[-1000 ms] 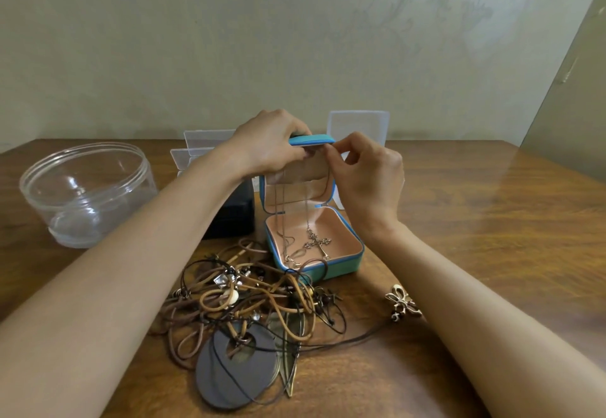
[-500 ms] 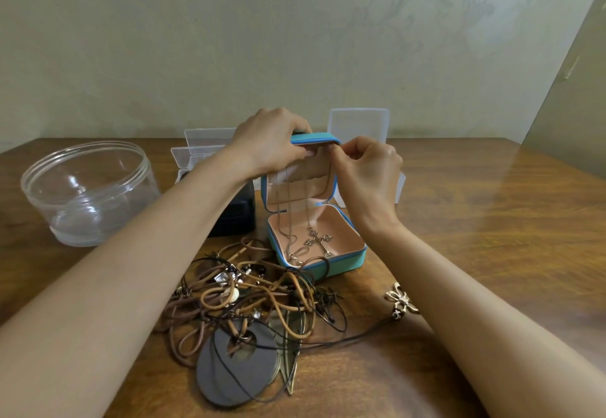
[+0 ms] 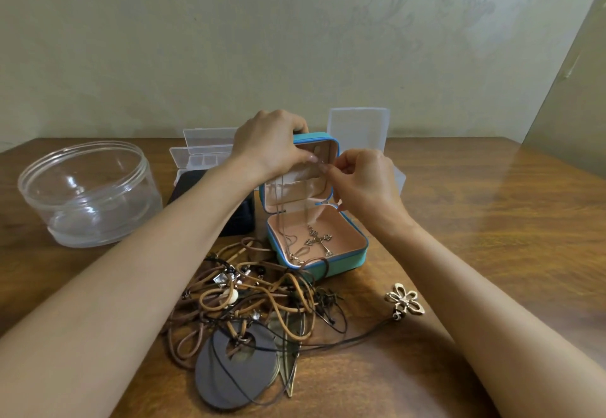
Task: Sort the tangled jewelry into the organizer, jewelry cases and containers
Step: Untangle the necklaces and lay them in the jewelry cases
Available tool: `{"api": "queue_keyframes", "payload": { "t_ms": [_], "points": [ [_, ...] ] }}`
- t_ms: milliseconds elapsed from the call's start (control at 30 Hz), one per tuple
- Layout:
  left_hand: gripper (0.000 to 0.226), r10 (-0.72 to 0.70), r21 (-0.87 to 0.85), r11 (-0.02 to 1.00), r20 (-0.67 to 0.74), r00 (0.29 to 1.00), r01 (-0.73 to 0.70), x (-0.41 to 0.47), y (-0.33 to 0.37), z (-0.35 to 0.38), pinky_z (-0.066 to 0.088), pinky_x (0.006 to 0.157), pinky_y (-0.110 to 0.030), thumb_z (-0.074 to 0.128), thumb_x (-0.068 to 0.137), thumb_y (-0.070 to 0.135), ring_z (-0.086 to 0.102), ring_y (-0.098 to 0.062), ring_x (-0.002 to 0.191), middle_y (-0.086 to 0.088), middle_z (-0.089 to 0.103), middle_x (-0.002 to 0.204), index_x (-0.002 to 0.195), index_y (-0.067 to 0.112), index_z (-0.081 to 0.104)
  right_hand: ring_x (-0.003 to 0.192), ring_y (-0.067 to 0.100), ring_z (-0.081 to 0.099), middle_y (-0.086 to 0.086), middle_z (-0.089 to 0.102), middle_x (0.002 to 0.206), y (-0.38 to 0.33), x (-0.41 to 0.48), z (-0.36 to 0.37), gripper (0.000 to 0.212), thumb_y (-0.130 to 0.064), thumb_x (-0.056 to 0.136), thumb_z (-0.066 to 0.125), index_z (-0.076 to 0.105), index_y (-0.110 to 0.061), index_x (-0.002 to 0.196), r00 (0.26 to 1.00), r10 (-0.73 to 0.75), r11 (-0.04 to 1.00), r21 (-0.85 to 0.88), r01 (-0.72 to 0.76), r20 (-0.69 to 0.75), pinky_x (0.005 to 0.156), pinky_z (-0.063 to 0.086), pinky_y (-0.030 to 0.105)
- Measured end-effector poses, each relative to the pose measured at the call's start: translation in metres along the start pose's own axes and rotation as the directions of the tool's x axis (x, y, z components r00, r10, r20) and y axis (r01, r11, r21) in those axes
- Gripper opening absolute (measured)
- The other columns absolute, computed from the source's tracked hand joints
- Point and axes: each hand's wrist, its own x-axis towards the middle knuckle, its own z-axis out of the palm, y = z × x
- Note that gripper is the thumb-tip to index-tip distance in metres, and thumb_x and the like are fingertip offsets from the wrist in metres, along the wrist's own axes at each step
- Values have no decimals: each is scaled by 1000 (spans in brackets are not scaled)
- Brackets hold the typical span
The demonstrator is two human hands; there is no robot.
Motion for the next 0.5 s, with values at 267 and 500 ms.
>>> {"api": "queue_keyframes", "payload": {
  "t_ms": [267,500],
  "points": [
    [16,22,79,997,-61,998,-18,-6,11,6,31,64,-28,70,76,30,53,-28,84,-5,63,84,76,24,56,56,18,57,11,65,68,-9,0,-10,14,-6,83,55,65,-5,73,969,-42,971,-217,97,245,51,43,23],
    [14,4,13,1000,-77,997,-3,-5,10,1,31,63,-28,74,75,27,52,-27,83,-4,64,85,82,21,64,45,9,52,-1,56,50,-16,4,-31,13,-14,85,67,71,-9,75,945,48,994,76,-76,323,52,50,23]
  ]
}}
